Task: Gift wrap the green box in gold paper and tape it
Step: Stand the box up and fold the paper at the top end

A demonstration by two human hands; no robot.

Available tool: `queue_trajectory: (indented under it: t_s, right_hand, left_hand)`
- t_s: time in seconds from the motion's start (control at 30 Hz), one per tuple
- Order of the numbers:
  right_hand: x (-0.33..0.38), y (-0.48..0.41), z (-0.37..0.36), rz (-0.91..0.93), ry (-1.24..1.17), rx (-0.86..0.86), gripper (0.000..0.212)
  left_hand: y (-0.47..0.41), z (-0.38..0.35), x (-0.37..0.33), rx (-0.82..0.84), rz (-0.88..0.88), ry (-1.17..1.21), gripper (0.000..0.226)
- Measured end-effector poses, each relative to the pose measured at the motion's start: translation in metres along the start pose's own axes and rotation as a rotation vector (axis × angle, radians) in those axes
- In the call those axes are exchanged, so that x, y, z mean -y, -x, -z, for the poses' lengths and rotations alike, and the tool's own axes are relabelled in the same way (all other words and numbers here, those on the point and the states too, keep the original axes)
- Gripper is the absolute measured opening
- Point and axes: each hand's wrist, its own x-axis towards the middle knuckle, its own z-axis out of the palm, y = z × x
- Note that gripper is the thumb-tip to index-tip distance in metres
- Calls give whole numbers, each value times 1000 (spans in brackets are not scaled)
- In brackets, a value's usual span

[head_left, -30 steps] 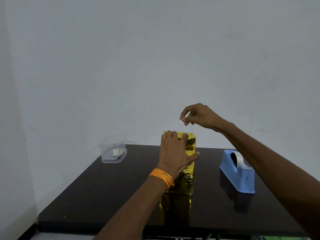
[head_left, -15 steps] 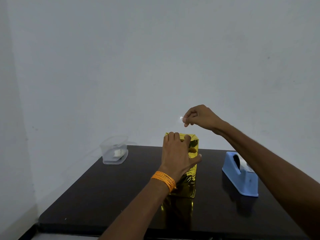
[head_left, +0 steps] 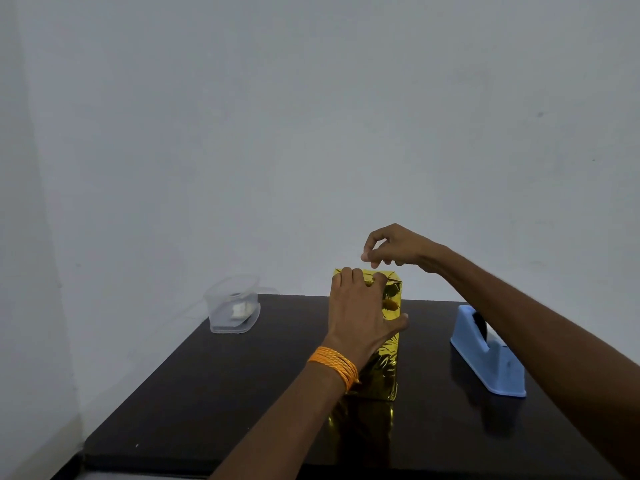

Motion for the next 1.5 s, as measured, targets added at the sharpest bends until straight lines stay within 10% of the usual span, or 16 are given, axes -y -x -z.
queue_trajectory:
  t_s: [0.73,0.93,1.2,1.5]
  right_hand:
    - [-13,-33,-7,-26,256,133,5]
    - [-9,-27,-4,-45,547,0,55]
    - [-47,5,-24,-415,-202,6,65]
    - [-43,7,-31,-478,-440,14,29]
  left_hand:
    - [-6,-1,-3,55,1,-53,77]
    - [-5,3,-2,59,-4,-65,78]
    - [-3,6,-7,37,-21,-82,80]
    - [-4,2,-3,53,-15,-129,84]
